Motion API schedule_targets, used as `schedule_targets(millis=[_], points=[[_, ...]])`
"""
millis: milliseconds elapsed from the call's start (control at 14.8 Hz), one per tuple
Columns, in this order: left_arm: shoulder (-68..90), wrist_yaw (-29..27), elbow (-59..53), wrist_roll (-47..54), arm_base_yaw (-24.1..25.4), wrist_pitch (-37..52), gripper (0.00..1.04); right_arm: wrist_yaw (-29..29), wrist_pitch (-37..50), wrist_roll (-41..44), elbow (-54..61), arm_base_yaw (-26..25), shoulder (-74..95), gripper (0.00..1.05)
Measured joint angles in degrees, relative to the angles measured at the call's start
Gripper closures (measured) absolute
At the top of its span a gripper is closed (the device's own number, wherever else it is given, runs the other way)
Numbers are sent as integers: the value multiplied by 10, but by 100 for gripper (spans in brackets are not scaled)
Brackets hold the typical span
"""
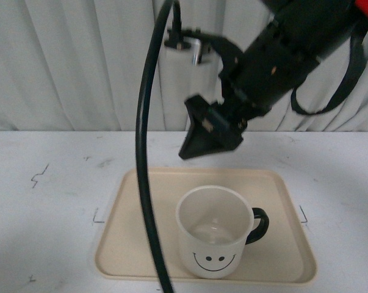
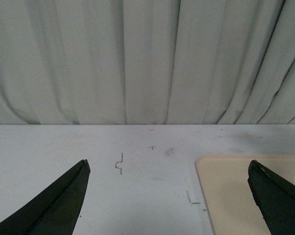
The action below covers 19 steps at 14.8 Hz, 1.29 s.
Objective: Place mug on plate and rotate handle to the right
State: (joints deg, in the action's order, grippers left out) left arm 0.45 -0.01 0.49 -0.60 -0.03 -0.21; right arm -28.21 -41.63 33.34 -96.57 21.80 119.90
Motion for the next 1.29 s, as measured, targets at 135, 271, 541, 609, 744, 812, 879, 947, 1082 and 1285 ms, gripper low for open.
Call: schedule_targets(millis=[135,271,541,609,744,812,879,947,1082,1285], points=[[0,1,0,0,0,0,7,245,424,-133,194,15,-96,42],[0,-2,0,0,0,0,7,429,742,-256,422,-10,-173,64],[0,0,0,0,0,0,7,390,1025,-323,759,-108,-374,103],[0,0,0,0,0,0,7,384,1021,-324,786,-120,-397,103],[0,0,0,0,0,0,7,368,1016,-325,827,-137,-461,103],[0,0,0,0,0,0,7,353,1058,-325,851,-144,-466,103],[0,0,0,0,0,0,7,353,1052,-325,857,-145,-468,103],[0,0,0,0,0,0,7,350,1044,-325,863,-148,-471,103],[0,0,0,0,0,0,7,339,1007,-325,902,-163,-521,103],[0,0,0,0,0,0,7,288,946,-325,928,-204,-622,103]])
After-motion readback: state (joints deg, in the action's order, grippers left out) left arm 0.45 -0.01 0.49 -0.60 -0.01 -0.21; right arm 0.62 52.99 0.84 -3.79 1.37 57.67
